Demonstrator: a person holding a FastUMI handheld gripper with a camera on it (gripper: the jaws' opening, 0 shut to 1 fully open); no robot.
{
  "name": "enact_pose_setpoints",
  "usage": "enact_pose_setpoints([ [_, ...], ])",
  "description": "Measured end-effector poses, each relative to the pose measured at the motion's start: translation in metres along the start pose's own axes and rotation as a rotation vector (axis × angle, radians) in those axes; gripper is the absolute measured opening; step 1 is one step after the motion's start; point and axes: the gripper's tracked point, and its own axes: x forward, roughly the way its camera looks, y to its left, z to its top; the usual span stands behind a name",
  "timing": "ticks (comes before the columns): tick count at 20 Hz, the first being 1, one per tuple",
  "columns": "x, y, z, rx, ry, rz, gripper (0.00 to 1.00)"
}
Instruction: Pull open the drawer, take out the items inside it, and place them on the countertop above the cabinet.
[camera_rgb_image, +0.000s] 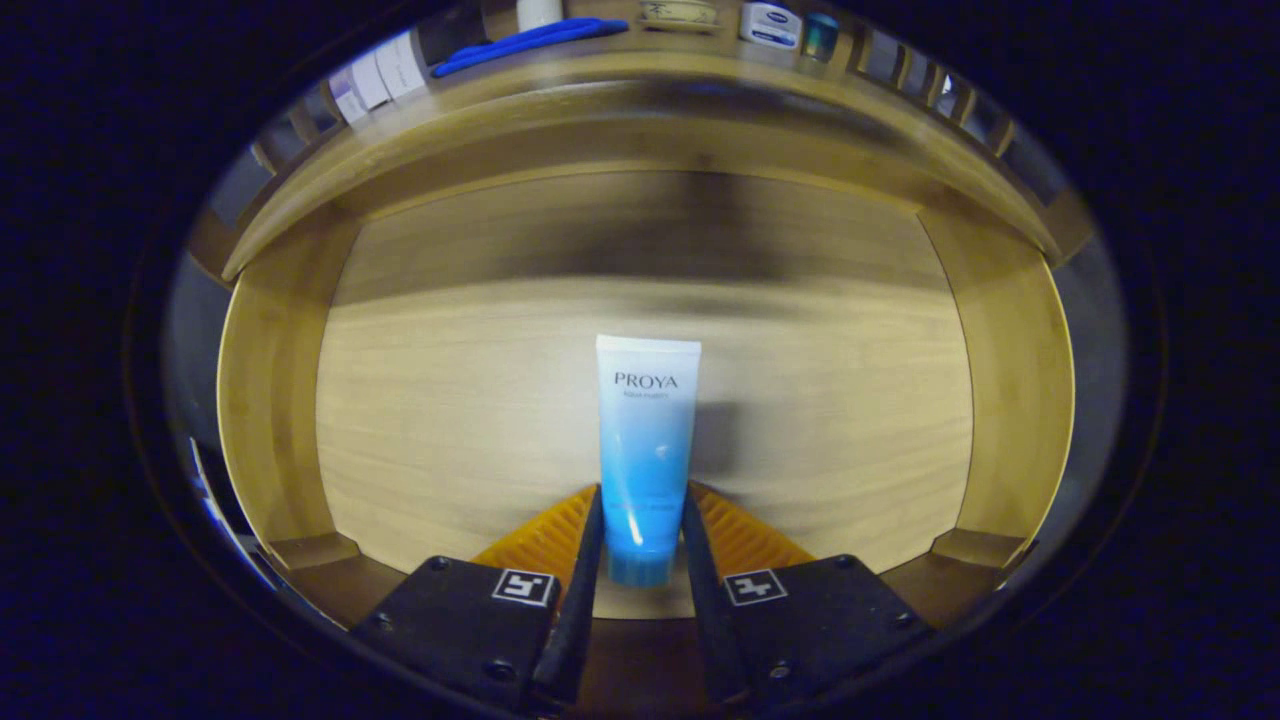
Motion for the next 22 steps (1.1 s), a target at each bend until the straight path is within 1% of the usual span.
enact_pose_setpoints([
  [1,-0.002,-0.002,0.001,0.003,-0.005,-0.003,0.46],
  [3,-0.005,-0.001,0.002,-0.002,-0.037,0.001,0.42],
  [5,-0.007,-0.001,0.003,-0.022,-0.057,0.026,0.40],
  [10,-0.010,-0.001,0.010,-0.043,-0.091,0.091,0.39],
  [13,-0.011,-0.001,0.013,-0.056,-0.134,0.105,0.39],
  [17,-0.044,-0.001,0.028,-0.065,-0.182,0.133,0.39],
  [22,-0.078,-0.003,0.054,-0.066,-0.241,0.123,0.39],
])
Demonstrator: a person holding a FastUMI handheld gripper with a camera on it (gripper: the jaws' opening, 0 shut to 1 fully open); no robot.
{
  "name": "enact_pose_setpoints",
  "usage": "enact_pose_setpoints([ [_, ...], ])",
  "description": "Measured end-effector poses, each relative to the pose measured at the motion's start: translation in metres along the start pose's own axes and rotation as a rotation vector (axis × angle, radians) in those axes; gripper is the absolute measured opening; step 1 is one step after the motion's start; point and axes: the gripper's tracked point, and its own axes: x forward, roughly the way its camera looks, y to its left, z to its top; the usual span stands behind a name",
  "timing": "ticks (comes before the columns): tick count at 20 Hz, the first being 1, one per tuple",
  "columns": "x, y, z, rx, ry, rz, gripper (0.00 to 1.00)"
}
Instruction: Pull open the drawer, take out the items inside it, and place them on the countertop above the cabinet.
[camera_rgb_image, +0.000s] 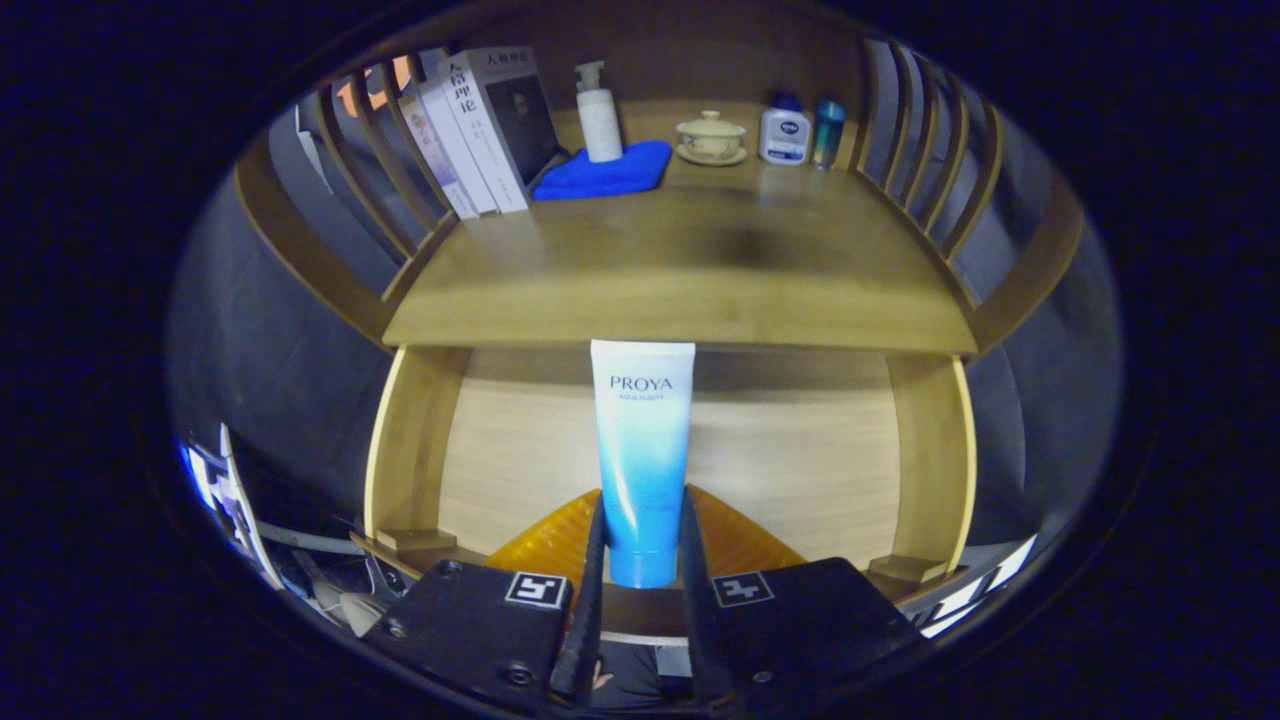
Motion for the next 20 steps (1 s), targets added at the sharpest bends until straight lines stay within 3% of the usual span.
enact_pose_setpoints([
  [11,0.027,-0.022,0.109,0.066,-0.049,-0.097,0.39],
  [20,0.068,-0.026,0.143,0.073,-0.002,-0.131,0.39],
])
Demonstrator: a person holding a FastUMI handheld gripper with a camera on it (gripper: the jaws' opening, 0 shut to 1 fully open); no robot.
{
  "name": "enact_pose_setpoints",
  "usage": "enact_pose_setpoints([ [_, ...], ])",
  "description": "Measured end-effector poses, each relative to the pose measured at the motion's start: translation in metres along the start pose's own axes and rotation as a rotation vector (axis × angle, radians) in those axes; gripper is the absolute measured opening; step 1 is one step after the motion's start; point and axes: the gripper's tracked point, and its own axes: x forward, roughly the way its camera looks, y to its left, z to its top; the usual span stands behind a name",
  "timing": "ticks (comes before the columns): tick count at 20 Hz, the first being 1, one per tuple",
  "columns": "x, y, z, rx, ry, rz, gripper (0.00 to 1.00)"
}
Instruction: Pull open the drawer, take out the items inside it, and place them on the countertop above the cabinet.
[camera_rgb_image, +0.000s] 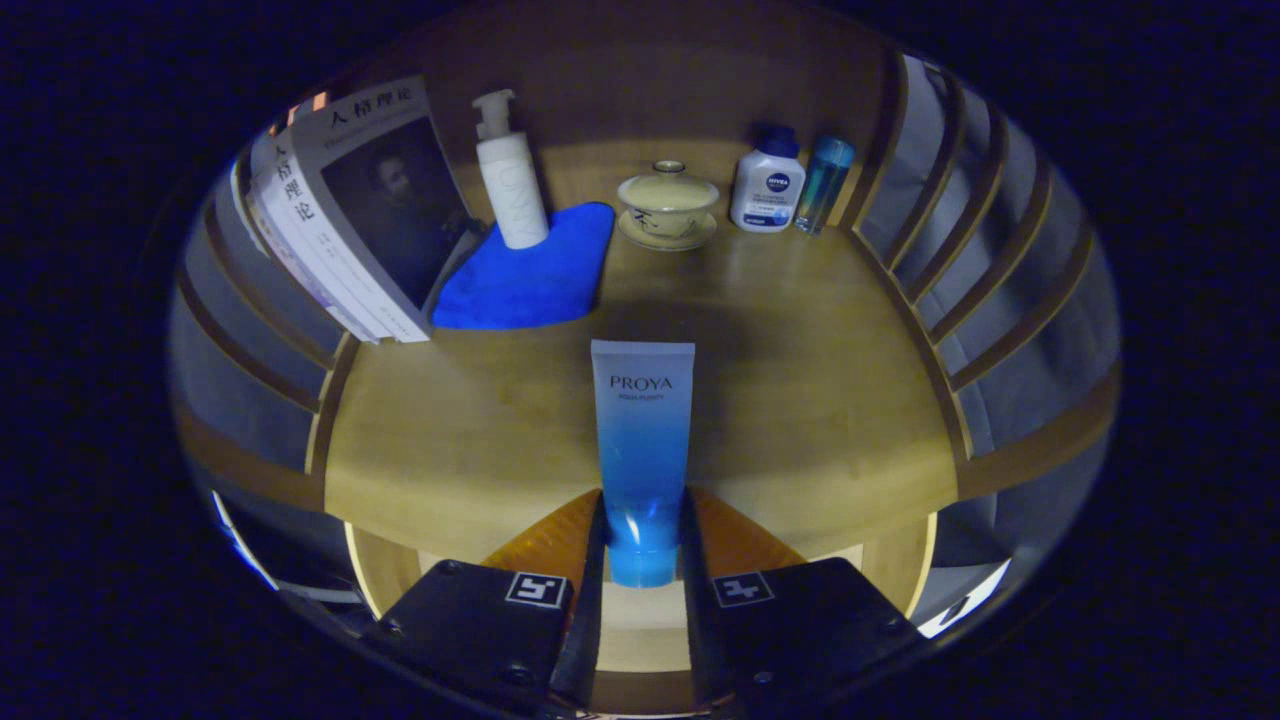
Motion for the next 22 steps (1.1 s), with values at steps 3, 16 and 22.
enact_pose_setpoints([
  [3,0.011,-0.002,-0.001,0.013,0.030,-0.005,0.39],
  [16,0.019,-0.005,0.000,0.022,0.045,-0.019,0.47],
  [22,0.006,-0.004,0.002,0.033,0.002,-0.018,0.57],
])
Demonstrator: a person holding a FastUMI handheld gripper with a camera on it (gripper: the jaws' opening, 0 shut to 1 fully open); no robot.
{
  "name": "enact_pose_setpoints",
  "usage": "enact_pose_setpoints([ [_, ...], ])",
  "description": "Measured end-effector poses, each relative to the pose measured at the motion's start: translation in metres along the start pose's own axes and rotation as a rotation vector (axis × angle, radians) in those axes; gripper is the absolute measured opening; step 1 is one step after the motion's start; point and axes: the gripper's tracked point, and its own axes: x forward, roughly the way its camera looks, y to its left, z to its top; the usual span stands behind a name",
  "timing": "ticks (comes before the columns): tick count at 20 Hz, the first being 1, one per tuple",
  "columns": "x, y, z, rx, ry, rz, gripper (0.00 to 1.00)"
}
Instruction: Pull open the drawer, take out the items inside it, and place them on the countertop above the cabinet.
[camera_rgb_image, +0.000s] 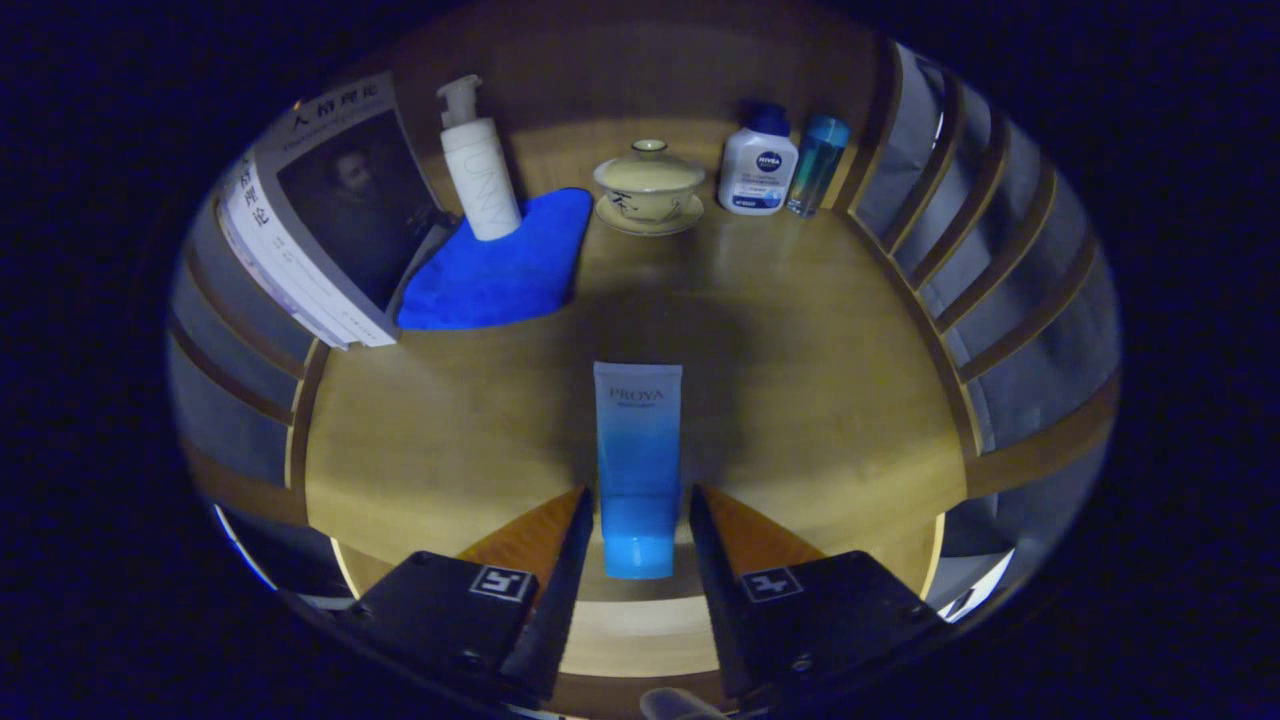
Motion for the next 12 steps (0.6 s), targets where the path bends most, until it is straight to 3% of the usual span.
enact_pose_setpoints([
  [4,-0.010,0.003,-0.001,-0.005,-0.025,0.008,0.66],
  [12,-0.026,0.002,-0.024,-0.003,-0.067,0.030,0.66],
])
